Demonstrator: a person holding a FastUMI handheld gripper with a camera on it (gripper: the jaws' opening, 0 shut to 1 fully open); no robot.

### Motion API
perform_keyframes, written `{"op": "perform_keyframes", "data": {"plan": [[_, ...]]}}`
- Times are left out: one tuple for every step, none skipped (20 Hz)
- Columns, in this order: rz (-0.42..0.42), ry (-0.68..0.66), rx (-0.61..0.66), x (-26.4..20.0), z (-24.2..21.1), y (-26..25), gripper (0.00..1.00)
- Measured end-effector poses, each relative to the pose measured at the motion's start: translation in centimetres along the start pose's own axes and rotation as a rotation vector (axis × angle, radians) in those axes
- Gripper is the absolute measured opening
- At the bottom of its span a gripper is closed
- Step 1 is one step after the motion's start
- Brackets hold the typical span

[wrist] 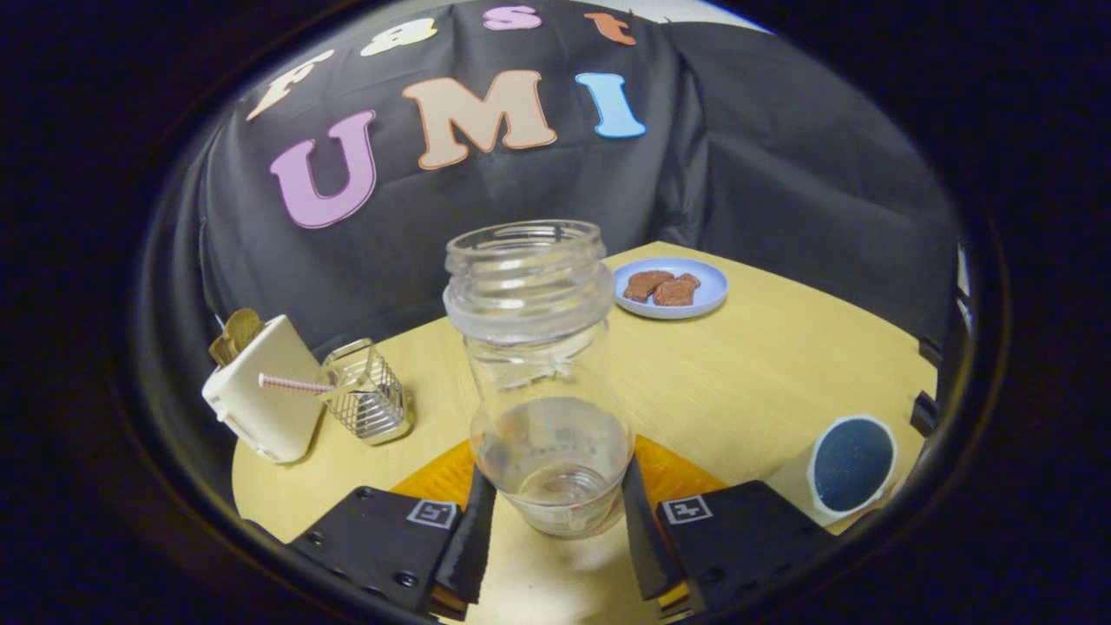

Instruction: Take the bottle from table, then pour the juice into the cup, finally place the bottle on the coaster

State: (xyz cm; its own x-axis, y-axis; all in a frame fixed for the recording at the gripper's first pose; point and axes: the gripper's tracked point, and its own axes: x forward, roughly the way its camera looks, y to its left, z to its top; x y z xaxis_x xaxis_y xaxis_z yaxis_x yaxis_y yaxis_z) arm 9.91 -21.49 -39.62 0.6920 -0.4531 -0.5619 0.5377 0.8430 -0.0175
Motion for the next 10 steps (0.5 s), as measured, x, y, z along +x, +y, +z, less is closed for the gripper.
{"op": "perform_keyframes", "data": {"plan": [[0.000,0.001,-0.019,0.23,-0.08,-0.02,0.70],[-0.006,-0.002,-0.043,0.52,-0.11,-0.08,0.70],[-0.008,-0.008,-0.066,0.63,-0.03,-0.18,0.70],[-0.007,-0.016,-0.084,0.76,0.04,-0.17,0.70],[-0.001,-0.020,-0.093,0.87,0.00,-0.09,0.70],[0.005,-0.029,-0.103,0.95,0.03,0.07,0.70],[0.016,-0.039,-0.114,0.34,0.21,0.13,0.70],[0.024,-0.038,-0.125,0.39,0.04,0.26,0.70],[0.038,-0.032,-0.132,0.37,-0.28,0.47,0.70],[0.044,-0.031,-0.143,0.34,-0.43,0.49,0.70]]}}
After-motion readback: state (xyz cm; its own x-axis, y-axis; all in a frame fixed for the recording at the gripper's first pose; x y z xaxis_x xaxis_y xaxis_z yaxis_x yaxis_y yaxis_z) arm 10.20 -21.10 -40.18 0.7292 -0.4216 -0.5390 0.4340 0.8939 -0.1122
